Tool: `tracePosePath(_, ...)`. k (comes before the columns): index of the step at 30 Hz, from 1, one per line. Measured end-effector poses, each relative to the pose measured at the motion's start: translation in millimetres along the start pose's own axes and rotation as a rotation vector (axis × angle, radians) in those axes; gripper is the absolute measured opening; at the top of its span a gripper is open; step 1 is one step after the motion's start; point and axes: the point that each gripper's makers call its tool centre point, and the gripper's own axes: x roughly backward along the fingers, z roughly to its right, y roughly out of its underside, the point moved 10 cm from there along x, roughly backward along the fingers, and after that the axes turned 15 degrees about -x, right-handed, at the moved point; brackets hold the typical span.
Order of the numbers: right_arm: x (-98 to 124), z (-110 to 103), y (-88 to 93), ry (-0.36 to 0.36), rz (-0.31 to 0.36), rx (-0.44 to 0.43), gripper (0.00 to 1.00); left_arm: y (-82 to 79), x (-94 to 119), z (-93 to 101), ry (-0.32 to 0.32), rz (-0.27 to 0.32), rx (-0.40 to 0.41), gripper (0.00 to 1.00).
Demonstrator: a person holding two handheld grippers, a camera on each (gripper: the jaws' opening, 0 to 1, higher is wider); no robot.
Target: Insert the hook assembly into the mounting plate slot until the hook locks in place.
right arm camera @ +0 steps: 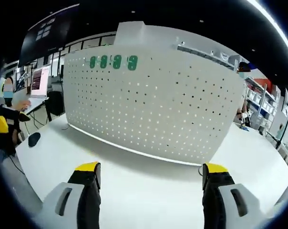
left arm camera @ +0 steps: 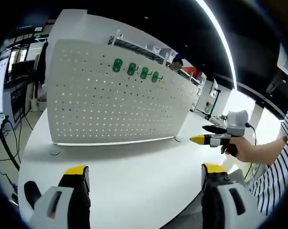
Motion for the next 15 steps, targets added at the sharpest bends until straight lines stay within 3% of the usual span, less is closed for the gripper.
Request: tracePosePath(15,36.4,6.3,22.6,0.021,-0.037,-0.020,0.87,7.6,4.2,3.7,-0.005,-0.010,0.015,1.00)
